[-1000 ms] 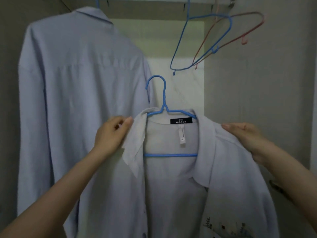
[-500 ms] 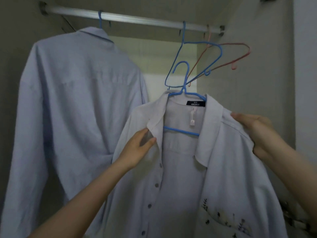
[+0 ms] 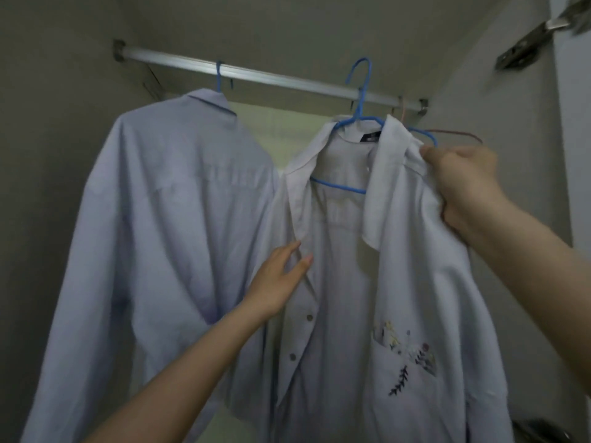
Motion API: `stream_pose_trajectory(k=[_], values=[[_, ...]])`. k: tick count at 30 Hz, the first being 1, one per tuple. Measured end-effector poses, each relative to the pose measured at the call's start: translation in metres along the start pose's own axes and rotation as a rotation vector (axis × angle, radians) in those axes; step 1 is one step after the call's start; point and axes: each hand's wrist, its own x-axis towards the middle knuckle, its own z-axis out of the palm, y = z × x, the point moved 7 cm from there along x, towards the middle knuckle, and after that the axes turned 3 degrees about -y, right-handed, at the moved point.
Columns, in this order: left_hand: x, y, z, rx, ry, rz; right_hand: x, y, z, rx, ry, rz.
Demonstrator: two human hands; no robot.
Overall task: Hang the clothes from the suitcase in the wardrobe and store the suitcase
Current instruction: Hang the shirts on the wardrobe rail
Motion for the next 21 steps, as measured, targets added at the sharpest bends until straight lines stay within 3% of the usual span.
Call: stream_pose_trajectory(k=[14, 21], values=[[0.049, 0.007, -0.08, 0.053, 0.133, 0.087, 0.083, -0.012, 0.104, -0.158, 0.057, -0.019], [0.055, -0.005, -0.08, 0.069, 0.128, 0.079, 0.095, 0.015, 0.137, -0.242, -0.146, 0.126]])
